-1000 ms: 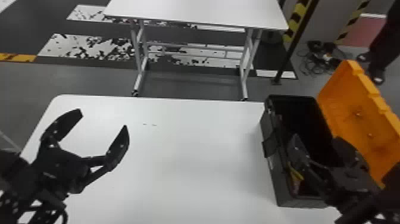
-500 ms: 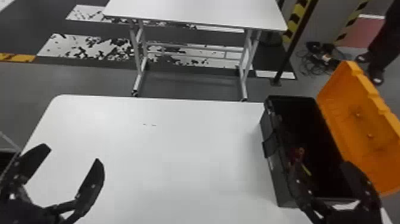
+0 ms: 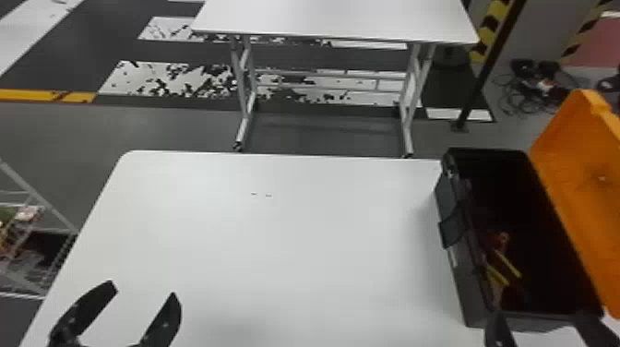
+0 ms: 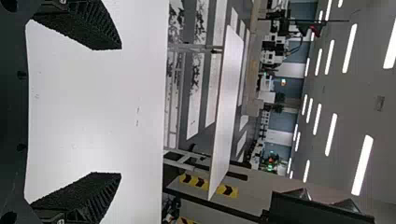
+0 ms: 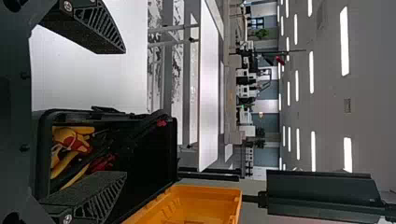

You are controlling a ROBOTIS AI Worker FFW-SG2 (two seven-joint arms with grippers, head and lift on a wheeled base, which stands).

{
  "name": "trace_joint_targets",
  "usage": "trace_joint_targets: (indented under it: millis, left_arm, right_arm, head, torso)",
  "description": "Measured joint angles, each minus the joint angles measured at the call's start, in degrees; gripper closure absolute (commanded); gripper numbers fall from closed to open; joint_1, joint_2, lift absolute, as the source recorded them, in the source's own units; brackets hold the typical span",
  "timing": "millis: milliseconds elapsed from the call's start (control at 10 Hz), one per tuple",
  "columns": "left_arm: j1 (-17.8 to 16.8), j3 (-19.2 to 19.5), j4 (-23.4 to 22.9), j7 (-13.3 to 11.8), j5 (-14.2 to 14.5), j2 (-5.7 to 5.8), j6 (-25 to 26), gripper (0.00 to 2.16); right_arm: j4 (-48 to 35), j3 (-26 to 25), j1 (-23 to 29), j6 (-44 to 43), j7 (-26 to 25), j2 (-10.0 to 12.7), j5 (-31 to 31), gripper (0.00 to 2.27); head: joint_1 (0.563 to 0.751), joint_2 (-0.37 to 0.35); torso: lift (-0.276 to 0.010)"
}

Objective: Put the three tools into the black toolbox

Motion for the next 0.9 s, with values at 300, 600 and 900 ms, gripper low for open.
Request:
trace_joint_targets:
  millis: [300, 600, 900]
  left_arm:
    - [0.7, 0.9, 0.3, -1.1, 0.7, -0.28, -0.9, 0.03]
    - [1.2, 0.2, 0.0, -1.5, 0.6, -0.70, -2.0, 0.03]
    - [1.2, -1.7, -0.1, -1.3, -0.9, -0.65, -2.4, 0.03]
  right_arm:
    - [0.6, 0.3, 1.8, -2.6, -0.1, 0.0, 0.0, 0.08]
    - [1.1, 1.3, 2.0, -4.0, -0.2, 0.1, 0.1, 0.08]
    - [1.3, 2.1, 2.1, -4.6, -0.3, 0.1, 0.8, 0.08]
  head:
    - [0.695, 0.046]
    - [0.695, 0.044]
    - [0.695, 0.027]
  torso:
    - [-0.051]
    - [-0.051]
    - [-0.051]
